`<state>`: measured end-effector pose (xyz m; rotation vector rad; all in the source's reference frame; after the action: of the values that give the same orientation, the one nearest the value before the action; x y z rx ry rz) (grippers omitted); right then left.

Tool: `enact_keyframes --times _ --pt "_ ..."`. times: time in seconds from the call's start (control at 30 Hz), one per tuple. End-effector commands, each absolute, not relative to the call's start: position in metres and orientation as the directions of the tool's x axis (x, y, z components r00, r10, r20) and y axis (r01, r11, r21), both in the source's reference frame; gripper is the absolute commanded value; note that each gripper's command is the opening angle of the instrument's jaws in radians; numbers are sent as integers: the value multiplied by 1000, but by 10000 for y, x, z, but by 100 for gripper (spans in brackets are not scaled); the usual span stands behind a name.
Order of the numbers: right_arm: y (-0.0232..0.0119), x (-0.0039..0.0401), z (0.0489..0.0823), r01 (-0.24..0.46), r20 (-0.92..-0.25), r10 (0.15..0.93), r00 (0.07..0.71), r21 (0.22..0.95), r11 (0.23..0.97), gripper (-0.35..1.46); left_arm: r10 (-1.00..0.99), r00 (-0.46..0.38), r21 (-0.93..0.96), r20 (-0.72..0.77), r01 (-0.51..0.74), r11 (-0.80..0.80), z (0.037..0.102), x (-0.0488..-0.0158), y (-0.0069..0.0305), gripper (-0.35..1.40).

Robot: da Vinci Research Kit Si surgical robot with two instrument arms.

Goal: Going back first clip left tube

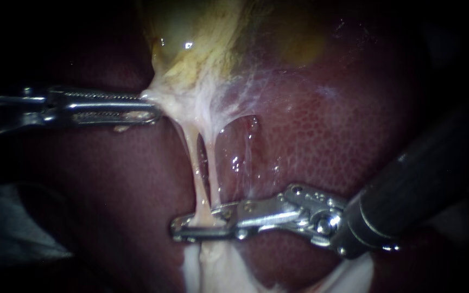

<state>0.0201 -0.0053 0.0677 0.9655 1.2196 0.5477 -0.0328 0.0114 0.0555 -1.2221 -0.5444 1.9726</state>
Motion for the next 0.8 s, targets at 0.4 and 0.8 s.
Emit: enact_keyframes --times 0.4,0.8 --pt "-39 205 681 90 -713 662 231 693 715 42 771 -273 -679 -575 -366 -636 555 -326 114 -35" --pt "-13 156 650 47 -824 433 364 481 876 49 771 -272 -677 -576 -370 -637 555 -323 114 -35"
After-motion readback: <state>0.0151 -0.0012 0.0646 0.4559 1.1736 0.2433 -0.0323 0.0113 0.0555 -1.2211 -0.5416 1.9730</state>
